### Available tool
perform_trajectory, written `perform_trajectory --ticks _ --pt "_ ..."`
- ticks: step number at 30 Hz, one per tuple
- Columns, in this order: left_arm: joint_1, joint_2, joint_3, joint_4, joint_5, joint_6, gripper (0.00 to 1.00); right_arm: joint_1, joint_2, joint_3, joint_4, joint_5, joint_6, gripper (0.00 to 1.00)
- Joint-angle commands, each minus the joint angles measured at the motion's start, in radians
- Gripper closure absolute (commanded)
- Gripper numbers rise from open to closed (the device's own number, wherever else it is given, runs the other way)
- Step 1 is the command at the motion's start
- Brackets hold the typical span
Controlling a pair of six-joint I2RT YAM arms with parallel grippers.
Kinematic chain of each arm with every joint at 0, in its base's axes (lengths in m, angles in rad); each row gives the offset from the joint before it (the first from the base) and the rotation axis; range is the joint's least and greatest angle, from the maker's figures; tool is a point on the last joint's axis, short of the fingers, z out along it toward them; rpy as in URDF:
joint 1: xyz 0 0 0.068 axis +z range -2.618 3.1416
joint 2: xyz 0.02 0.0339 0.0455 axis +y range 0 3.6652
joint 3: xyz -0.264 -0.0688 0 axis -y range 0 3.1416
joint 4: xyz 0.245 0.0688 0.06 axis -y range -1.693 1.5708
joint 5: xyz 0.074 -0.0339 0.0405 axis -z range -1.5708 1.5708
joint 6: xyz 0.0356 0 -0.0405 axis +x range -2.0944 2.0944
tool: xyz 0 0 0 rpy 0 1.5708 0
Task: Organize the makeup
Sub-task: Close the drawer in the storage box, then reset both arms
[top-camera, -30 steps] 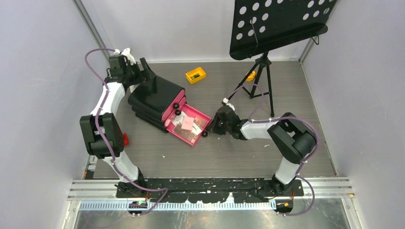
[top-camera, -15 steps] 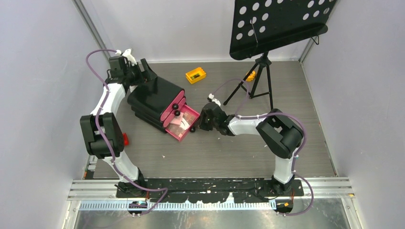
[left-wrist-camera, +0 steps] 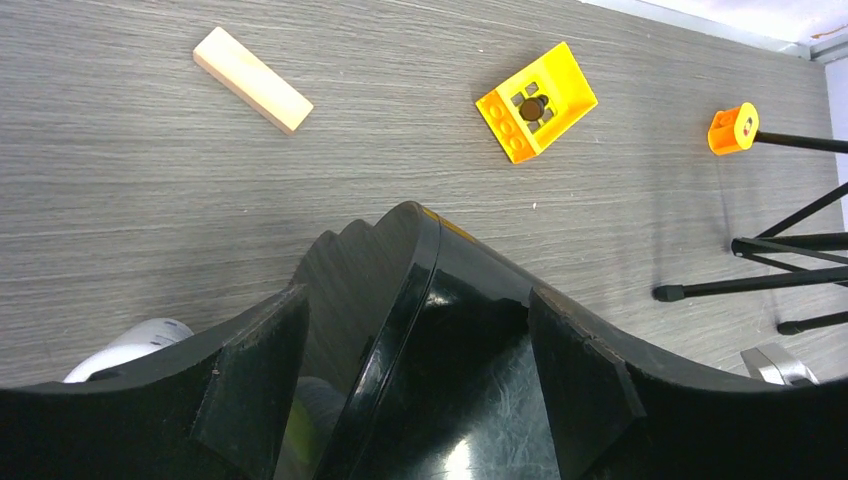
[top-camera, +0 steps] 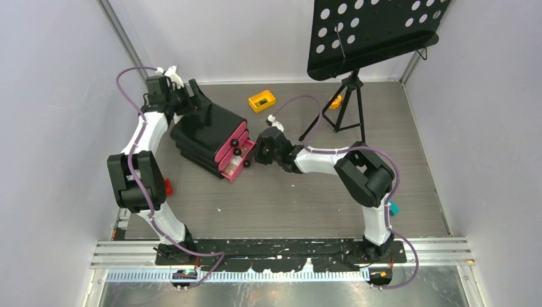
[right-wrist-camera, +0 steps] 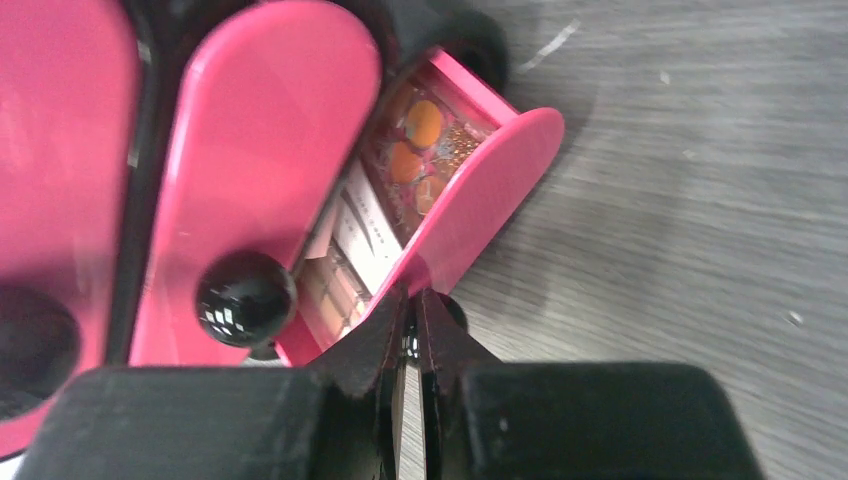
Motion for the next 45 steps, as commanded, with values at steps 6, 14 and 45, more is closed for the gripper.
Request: perform_trajectory --ticks 6,14,45 --pt "-0.002 0.022 -0.030 -0.080 0.016 0.035 0.19 0.008 0.097 0.142 0.059 -0.043 -0.010 0.87" --pt "-0.005 0.021 -0.030 -0.081 0.025 0.032 0.20 0.008 0.158 0.187 0.099 -0.056 0.009 0.87" --pt "-0.039 -0.265 0.080 -0.147 -0.108 -0.137 0.04 -0.100 -0.429 -0.357 -0.119 0.042 -0.122 0.74"
